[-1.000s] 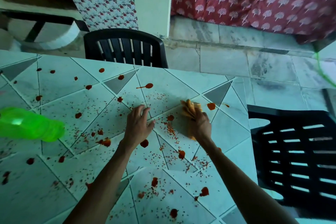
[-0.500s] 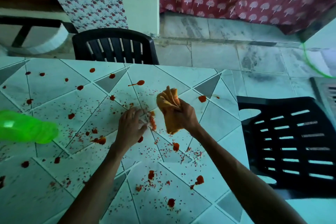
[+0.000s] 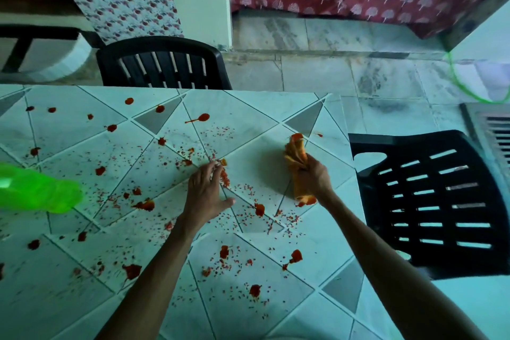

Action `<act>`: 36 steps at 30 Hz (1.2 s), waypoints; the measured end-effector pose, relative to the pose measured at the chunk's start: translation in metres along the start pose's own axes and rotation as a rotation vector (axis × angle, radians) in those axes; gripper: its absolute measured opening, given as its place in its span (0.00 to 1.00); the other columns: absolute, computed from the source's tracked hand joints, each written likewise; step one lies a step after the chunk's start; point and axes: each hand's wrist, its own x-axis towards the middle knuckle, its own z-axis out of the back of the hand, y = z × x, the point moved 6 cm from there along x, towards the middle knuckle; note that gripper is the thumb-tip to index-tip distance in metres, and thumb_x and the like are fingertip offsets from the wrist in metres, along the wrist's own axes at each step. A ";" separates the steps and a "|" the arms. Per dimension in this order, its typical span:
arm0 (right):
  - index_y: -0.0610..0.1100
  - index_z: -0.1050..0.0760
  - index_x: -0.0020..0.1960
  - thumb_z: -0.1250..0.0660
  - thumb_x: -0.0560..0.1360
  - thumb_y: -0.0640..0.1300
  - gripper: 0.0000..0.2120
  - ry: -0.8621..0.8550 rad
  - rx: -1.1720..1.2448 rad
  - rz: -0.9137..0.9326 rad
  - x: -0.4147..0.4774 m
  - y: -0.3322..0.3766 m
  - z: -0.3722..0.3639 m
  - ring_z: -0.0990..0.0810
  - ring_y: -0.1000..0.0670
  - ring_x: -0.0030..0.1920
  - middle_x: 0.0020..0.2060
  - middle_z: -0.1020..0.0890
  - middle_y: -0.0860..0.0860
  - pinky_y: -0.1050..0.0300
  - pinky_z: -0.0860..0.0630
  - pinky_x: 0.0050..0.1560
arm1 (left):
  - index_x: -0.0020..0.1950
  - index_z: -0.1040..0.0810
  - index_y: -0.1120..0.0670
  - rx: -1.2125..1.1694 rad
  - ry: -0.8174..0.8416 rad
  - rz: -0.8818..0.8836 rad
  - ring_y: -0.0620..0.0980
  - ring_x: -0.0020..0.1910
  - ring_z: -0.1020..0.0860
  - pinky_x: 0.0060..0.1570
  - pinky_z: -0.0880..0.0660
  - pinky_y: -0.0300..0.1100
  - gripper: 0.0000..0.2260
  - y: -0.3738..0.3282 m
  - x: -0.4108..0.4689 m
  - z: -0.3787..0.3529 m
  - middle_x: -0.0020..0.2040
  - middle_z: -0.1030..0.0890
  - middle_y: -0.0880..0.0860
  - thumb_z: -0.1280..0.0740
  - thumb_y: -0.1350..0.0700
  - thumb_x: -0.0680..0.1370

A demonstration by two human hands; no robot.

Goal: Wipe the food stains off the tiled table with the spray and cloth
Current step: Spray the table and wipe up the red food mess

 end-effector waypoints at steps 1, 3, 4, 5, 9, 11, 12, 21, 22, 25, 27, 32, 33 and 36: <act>0.43 0.25 0.67 0.35 0.81 0.43 0.16 0.047 -0.028 0.030 0.000 0.010 -0.022 0.18 0.45 0.50 0.55 0.17 0.42 0.46 0.19 0.52 | 0.79 0.42 0.55 0.011 0.000 0.005 0.60 0.77 0.45 0.73 0.44 0.56 0.46 0.003 -0.004 0.001 0.79 0.42 0.57 0.28 0.35 0.69; 0.43 0.25 0.67 0.36 0.80 0.40 0.15 0.162 -0.072 0.096 -0.009 0.035 -0.067 0.19 0.44 0.52 0.54 0.18 0.41 0.53 0.24 0.47 | 0.78 0.40 0.56 0.037 -0.024 0.007 0.60 0.75 0.41 0.71 0.41 0.57 0.47 0.006 -0.013 0.005 0.77 0.39 0.58 0.27 0.35 0.67; 0.43 0.25 0.66 0.36 0.79 0.40 0.15 0.226 -0.085 0.115 -0.016 0.047 -0.088 0.19 0.44 0.53 0.54 0.18 0.41 0.55 0.26 0.46 | 0.77 0.38 0.57 0.046 -0.034 0.010 0.61 0.74 0.39 0.70 0.39 0.57 0.48 0.009 -0.017 0.005 0.76 0.37 0.59 0.25 0.35 0.66; 0.43 0.25 0.66 0.35 0.79 0.40 0.15 0.272 -0.089 0.148 -0.021 0.057 -0.107 0.19 0.43 0.54 0.55 0.18 0.42 0.56 0.28 0.46 | 0.76 0.37 0.59 0.050 -0.041 0.019 0.62 0.73 0.36 0.69 0.37 0.57 0.49 0.011 -0.021 0.005 0.75 0.35 0.61 0.24 0.35 0.63; 0.42 0.29 0.72 0.35 0.78 0.38 0.22 0.412 -0.070 0.197 -0.041 0.085 -0.144 0.23 0.42 0.62 0.63 0.21 0.40 0.53 0.28 0.58 | 0.73 0.35 0.60 0.033 -0.065 0.064 0.64 0.68 0.31 0.64 0.31 0.60 0.53 0.025 -0.036 0.001 0.70 0.30 0.63 0.20 0.35 0.56; 0.41 0.28 0.70 0.36 0.79 0.37 0.20 0.410 -0.010 0.200 -0.046 0.087 -0.136 0.22 0.45 0.59 0.61 0.20 0.40 0.52 0.26 0.58 | 0.74 0.35 0.59 0.037 -0.064 0.072 0.64 0.70 0.32 0.64 0.31 0.61 0.53 0.030 -0.042 0.000 0.71 0.30 0.63 0.20 0.35 0.57; 0.40 0.27 0.69 0.36 0.79 0.36 0.18 0.383 0.012 0.206 -0.048 0.085 -0.127 0.22 0.46 0.56 0.59 0.19 0.40 0.51 0.24 0.57 | 0.75 0.36 0.59 0.043 -0.058 0.075 0.64 0.71 0.33 0.65 0.32 0.61 0.52 0.032 -0.045 0.000 0.72 0.31 0.62 0.21 0.36 0.59; 0.48 0.21 0.53 0.29 0.77 0.48 0.07 0.001 -0.031 0.146 -0.069 0.000 -0.014 0.16 0.47 0.40 0.43 0.16 0.47 0.44 0.18 0.40 | 0.79 0.44 0.55 0.003 0.003 0.113 0.59 0.78 0.47 0.73 0.45 0.57 0.49 0.042 -0.054 -0.009 0.79 0.45 0.57 0.27 0.34 0.68; 0.48 0.21 0.52 0.29 0.77 0.49 0.06 -0.035 -0.058 0.113 -0.072 -0.013 -0.007 0.16 0.47 0.39 0.43 0.16 0.47 0.45 0.18 0.39 | 0.79 0.43 0.55 0.003 -0.003 0.107 0.59 0.78 0.46 0.73 0.44 0.57 0.49 0.042 -0.054 -0.008 0.79 0.44 0.57 0.27 0.33 0.67; 0.42 0.22 0.55 0.31 0.78 0.46 0.09 -0.120 -0.182 0.058 -0.084 -0.039 0.004 0.20 0.44 0.39 0.45 0.20 0.43 0.46 0.20 0.39 | 0.78 0.43 0.55 0.002 -0.020 0.087 0.58 0.77 0.45 0.73 0.43 0.56 0.48 0.041 -0.055 -0.006 0.79 0.44 0.57 0.28 0.33 0.68; 0.42 0.23 0.58 0.33 0.79 0.45 0.10 -0.107 -0.201 0.000 -0.089 -0.047 -0.008 0.21 0.43 0.42 0.48 0.20 0.42 0.44 0.20 0.41 | 0.78 0.42 0.56 -0.019 -0.034 0.080 0.58 0.77 0.44 0.73 0.41 0.56 0.48 0.042 -0.058 -0.005 0.78 0.42 0.57 0.27 0.34 0.67; 0.47 0.30 0.73 0.34 0.80 0.44 0.21 0.036 -0.113 0.039 -0.098 -0.015 -0.083 0.20 0.41 0.55 0.61 0.21 0.41 0.43 0.19 0.52 | 0.79 0.44 0.56 -0.031 -0.059 0.139 0.58 0.77 0.44 0.73 0.42 0.56 0.50 0.057 -0.078 -0.006 0.78 0.42 0.58 0.28 0.32 0.67; 0.46 0.32 0.74 0.35 0.81 0.45 0.22 0.061 -0.094 0.057 -0.100 -0.002 -0.098 0.21 0.41 0.57 0.62 0.22 0.41 0.45 0.20 0.53 | 0.79 0.44 0.57 -0.028 -0.060 0.150 0.58 0.77 0.44 0.73 0.42 0.56 0.51 0.062 -0.082 -0.007 0.78 0.42 0.58 0.29 0.30 0.66; 0.44 0.33 0.75 0.37 0.81 0.42 0.22 0.217 -0.084 0.132 -0.105 0.039 -0.148 0.22 0.41 0.60 0.63 0.23 0.41 0.49 0.22 0.55 | 0.78 0.43 0.58 -0.011 -0.067 0.176 0.59 0.76 0.42 0.70 0.39 0.58 0.53 0.075 -0.100 -0.007 0.77 0.41 0.59 0.37 0.24 0.64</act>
